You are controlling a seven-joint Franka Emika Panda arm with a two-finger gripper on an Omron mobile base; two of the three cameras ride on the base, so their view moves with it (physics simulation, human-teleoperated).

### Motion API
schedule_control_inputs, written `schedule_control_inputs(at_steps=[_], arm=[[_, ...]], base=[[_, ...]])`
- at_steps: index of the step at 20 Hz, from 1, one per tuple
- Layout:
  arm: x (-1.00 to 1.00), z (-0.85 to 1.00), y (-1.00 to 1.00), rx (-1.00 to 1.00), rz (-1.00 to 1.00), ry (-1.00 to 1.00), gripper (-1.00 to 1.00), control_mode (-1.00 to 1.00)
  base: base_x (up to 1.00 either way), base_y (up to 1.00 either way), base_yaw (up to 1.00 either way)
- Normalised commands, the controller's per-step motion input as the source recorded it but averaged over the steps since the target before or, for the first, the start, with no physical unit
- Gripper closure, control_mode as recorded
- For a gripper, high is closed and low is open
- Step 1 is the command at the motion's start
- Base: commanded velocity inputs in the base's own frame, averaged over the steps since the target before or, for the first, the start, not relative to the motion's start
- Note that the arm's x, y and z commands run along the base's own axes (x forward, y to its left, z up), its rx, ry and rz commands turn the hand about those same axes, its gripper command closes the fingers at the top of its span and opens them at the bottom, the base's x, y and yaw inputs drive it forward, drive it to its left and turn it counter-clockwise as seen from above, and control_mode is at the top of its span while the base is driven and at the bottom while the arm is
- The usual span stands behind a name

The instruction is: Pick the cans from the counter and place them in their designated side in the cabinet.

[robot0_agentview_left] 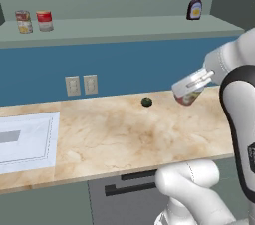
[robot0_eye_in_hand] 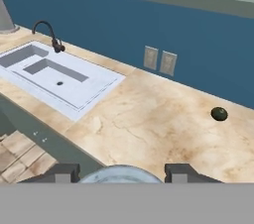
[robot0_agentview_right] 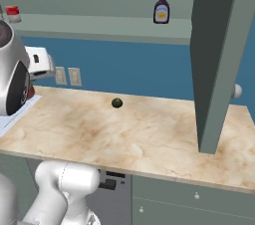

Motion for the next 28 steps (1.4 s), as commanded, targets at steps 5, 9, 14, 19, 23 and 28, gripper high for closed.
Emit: schedule_control_inputs(at_steps=[5,9,14,19,23,28], arm=[[-0.13,0.21,0.16,0.03,0.01,-0.03,1.0,-1.0],[-0.02,0.19,0.15,0.07,0.02,-0.07,1.0,-1.0],[0.03,0.1,0.11,0.11,0.02,-0.11,1.0,-1.0],[0.08,0.01,0.05,0.12,0.02,-0.14,1.0,-1.0],[0.01,0.14,0.09,0.1,0.02,-0.14,1.0,-1.0],[-0.01,0.25,0.14,0.07,0.02,-0.11,1.0,-1.0]], base=[[0.0,0.0,0.0],[0.0,0.0,0.0],[0.0,0.0,0.0],[0.0,0.0,0.0],[0.0,0.0,0.0],[0.0,0.0,0.0]])
